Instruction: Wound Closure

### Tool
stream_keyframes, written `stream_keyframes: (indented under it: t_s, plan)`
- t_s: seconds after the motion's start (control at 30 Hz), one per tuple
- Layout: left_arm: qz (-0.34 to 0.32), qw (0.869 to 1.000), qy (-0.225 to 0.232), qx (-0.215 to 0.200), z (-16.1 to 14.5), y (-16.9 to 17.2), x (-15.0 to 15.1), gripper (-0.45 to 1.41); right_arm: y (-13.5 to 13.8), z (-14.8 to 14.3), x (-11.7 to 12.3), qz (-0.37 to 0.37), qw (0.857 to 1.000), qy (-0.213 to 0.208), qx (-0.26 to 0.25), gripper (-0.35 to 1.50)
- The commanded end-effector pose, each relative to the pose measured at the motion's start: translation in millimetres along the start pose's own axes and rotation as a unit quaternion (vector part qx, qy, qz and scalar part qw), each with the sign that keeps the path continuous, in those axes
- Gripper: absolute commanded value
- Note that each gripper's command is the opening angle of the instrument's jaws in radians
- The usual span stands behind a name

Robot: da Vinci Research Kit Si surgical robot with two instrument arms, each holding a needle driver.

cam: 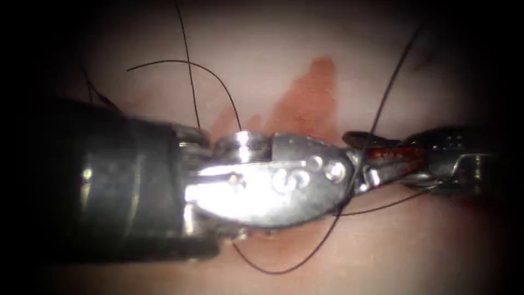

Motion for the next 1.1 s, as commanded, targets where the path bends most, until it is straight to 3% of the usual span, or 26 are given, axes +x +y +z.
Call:
stream_keyframes:
  t_s: [0.03, 0.27, 0.4, 0.6, 0.8, 0.93, 1.0, 1.1]
  plan:
    - [0.000, 1.000, 0.005, 0.000, -0.3, -0.2, -0.5, -0.45, -0.6, 0.5, 0.2, 0.003, 1.000, 0.008, 0.003, 1.19]
    - [-0.001, 1.000, 0.019, 0.018, -5.7, -4.3, -2.5, -0.45, -2.1, -0.3, 3.5, -0.013, 0.999, 0.033, 0.024, 1.19]
    - [0.000, 1.000, 0.016, 0.027, -7.3, -5.8, -3.4, -0.45, -2.0, -1.5, 4.7, -0.024, 0.999, 0.034, 0.023, 1.19]
    - [-0.001, 0.999, 0.016, 0.030, -6.6, -5.2, -3.8, -0.45, -1.7, -0.9, 3.9, -0.031, 0.999, 0.034, 0.017, 1.19]
    - [-0.013, 1.000, 0.021, 0.013, -3.9, -3.9, -3.4, -0.45, -1.5, -0.4, 3.2, -0.034, 0.999, 0.035, 0.015, 1.19]
    - [-0.045, 0.999, 0.024, 0.010, -2.4, -3.5, -3.1, 0.02, -1.4, 0.0, 2.6, -0.038, 0.999, 0.026, 0.015, 1.19]
    - [-0.053, 0.998, 0.024, 0.008, -1.6, -3.2, -2.6, 0.15, -1.0, 0.4, 1.5, -0.045, 0.999, -0.012, 0.007, 1.19]
    - [-0.056, 0.998, 0.026, 0.000, -0.7, -2.4, -2.2, 0.20, 0.1, 0.8, -1.0, -0.054, 0.996, -0.066, -0.011, 1.19]
